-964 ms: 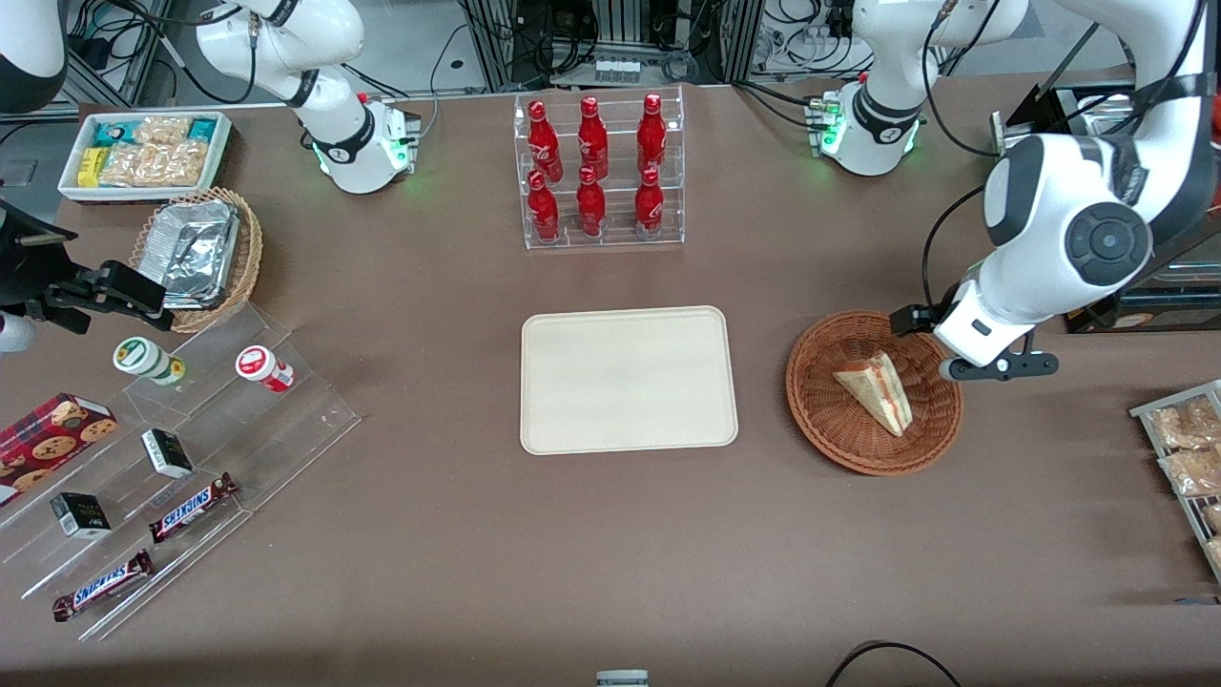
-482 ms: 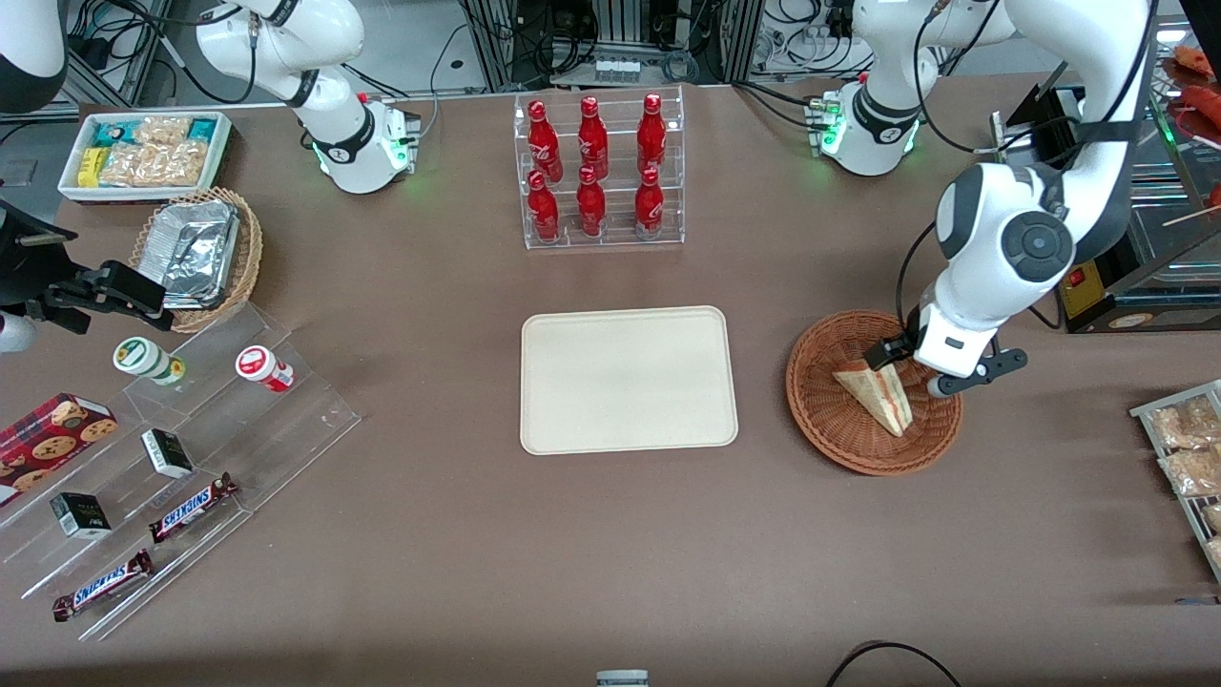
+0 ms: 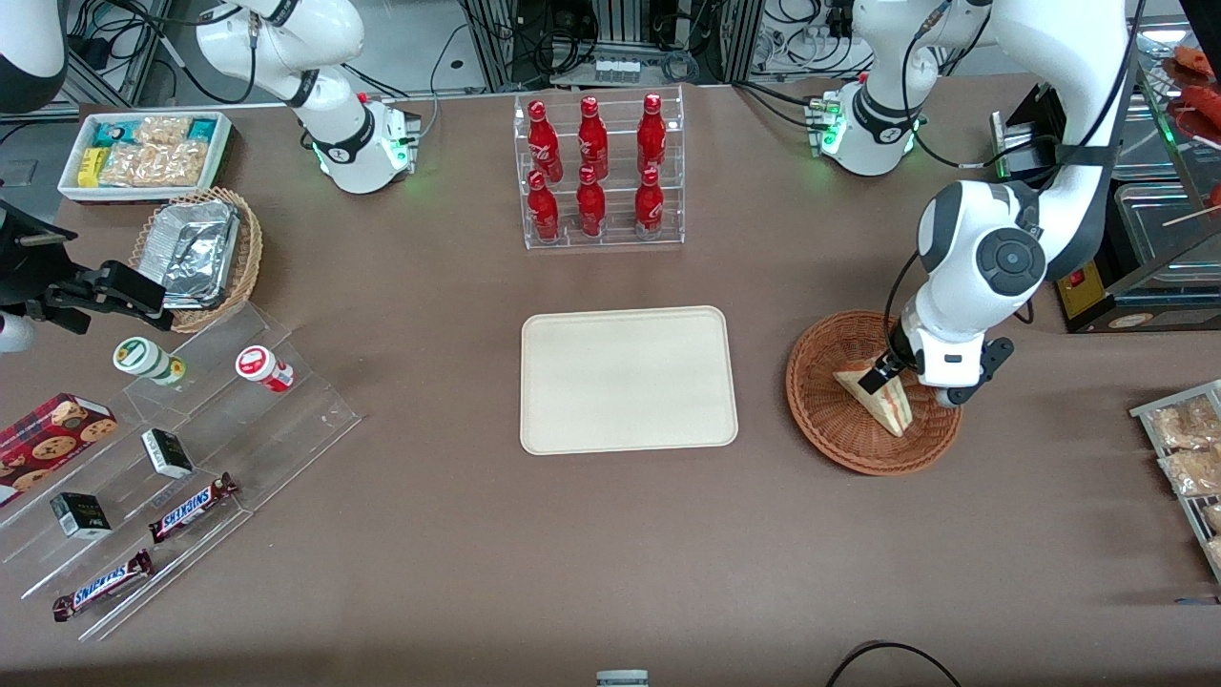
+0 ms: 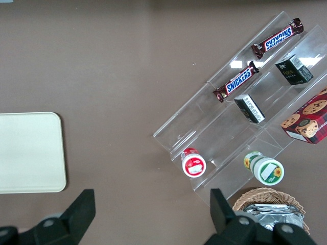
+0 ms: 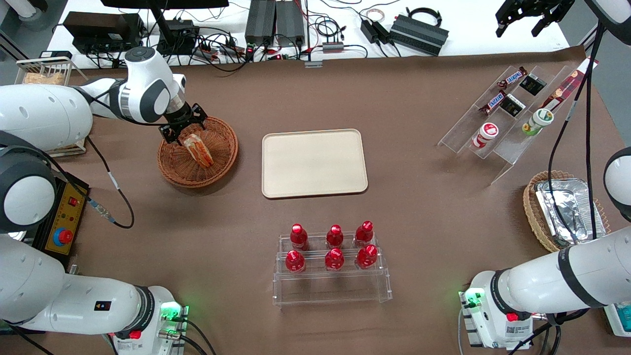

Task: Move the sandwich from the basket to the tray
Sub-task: 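Lower the left gripper and grasp the wrapped sandwich, lifting it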

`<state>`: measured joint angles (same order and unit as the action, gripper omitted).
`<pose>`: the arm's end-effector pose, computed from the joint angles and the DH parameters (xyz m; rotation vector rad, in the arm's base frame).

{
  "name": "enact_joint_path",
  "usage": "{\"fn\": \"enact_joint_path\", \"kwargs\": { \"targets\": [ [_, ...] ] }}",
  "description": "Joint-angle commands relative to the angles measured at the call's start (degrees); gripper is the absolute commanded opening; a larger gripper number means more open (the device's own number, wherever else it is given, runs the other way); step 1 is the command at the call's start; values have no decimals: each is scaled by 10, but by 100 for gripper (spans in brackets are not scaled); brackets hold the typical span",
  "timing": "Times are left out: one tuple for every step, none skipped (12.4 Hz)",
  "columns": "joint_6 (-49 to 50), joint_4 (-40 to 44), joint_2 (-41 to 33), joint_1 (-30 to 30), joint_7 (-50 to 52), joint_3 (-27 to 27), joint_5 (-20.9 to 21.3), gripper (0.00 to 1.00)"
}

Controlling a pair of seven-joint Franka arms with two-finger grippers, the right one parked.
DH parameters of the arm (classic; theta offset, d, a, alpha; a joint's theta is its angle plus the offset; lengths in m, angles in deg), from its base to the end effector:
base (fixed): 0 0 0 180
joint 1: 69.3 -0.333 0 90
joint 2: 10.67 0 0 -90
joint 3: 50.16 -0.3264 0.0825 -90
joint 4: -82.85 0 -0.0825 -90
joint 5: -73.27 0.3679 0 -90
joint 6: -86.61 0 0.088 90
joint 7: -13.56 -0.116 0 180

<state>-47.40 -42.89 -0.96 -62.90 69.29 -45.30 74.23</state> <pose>0.5281 -0.1043 0.3187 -2.9035 -1.1688 0.0340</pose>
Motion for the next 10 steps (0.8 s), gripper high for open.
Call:
{"fn": "enact_joint_path", "kwargs": {
  "targets": [
    [-9,8,16,2,27,-1,0,100],
    [-10,11,27,1,28,-1,-3,100],
    [-12,12,32,1,28,-1,-4,100],
    [-19,12,38,0,28,-1,-4,100],
    [-23,12,47,-1,28,-1,-4,100],
    [-32,13,60,-1,27,-1,-4,100],
    [-46,12,71,-1,27,-1,-4,100],
    [-51,11,75,-1,27,-1,-4,100],
    [-51,11,75,-1,27,-1,-4,95],
    [-49,11,75,-1,28,-1,-4,56]
  ]
}}
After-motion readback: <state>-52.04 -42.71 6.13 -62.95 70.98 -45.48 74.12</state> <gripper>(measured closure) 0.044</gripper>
